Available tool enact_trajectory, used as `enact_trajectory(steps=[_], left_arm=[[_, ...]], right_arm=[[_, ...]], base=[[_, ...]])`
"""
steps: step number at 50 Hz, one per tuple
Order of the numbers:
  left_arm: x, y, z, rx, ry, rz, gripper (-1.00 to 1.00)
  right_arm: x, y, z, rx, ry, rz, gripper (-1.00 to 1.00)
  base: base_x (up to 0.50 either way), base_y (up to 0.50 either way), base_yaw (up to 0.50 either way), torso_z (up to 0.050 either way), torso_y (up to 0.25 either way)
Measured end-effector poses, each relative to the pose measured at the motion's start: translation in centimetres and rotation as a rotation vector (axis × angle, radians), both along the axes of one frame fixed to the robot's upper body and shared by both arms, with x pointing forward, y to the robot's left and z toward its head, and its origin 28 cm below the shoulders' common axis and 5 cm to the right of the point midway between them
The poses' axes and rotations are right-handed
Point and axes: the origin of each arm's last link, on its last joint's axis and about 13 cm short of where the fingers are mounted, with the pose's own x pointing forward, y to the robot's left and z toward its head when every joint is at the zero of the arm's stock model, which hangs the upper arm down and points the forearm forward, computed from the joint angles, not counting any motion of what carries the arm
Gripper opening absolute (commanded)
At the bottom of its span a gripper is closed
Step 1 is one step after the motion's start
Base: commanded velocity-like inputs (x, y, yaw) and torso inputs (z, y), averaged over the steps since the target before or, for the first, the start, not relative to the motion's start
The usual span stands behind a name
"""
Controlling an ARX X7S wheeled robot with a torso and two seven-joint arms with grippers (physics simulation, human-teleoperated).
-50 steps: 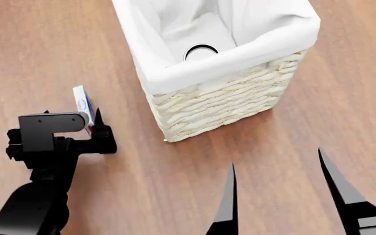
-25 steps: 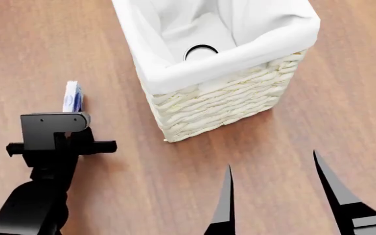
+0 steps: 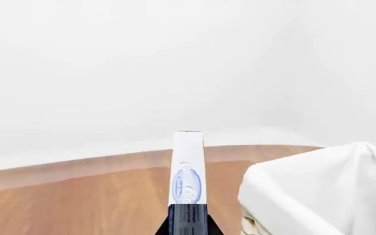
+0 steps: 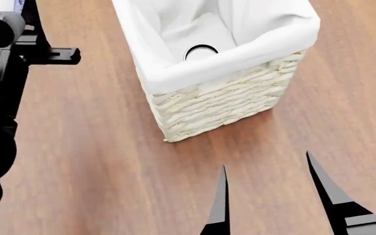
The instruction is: Pick up the alphabet soup and the cream cheese box, and put them in the basket.
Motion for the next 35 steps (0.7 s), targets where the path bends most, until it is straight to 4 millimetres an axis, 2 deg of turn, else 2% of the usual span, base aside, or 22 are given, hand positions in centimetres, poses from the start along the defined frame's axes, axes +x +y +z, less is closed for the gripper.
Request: enact_trajectory(steps=[11, 19, 27, 35], left_arm=[[1.8, -0.2, 5.2, 0.036, -0.054, -0.057, -1.00], [2.6, -1.1, 8.7, 0.138, -0.078, -0.156, -1.00], [3.3, -2.2, 11.1, 0.254, -0.058, -0.284, -1.00], [4.1, -3.0, 12.4, 0.327, -0.007, -0.404, -1.00]], right_arm=[[-0.2, 0.0, 0.0, -0.001, -0.002, 0.002, 1.00], [-0.2, 0.1, 0.1, -0.002, -0.002, 0.003, 1.00], [-0.1, 0.1, -0.1, -0.002, 0.002, 0.008, 1.00], [0.0, 0.1, -0.3, 0.000, 0.006, 0.007, 1.00]], base=[[0.00, 0.00, 0.00, 0.000, 0.000], [0.00, 0.00, 0.00, 0.000, 0.001], [0.00, 0.00, 0.00, 0.000, 0.000], [0.00, 0.00, 0.00, 0.000, 0.001]])
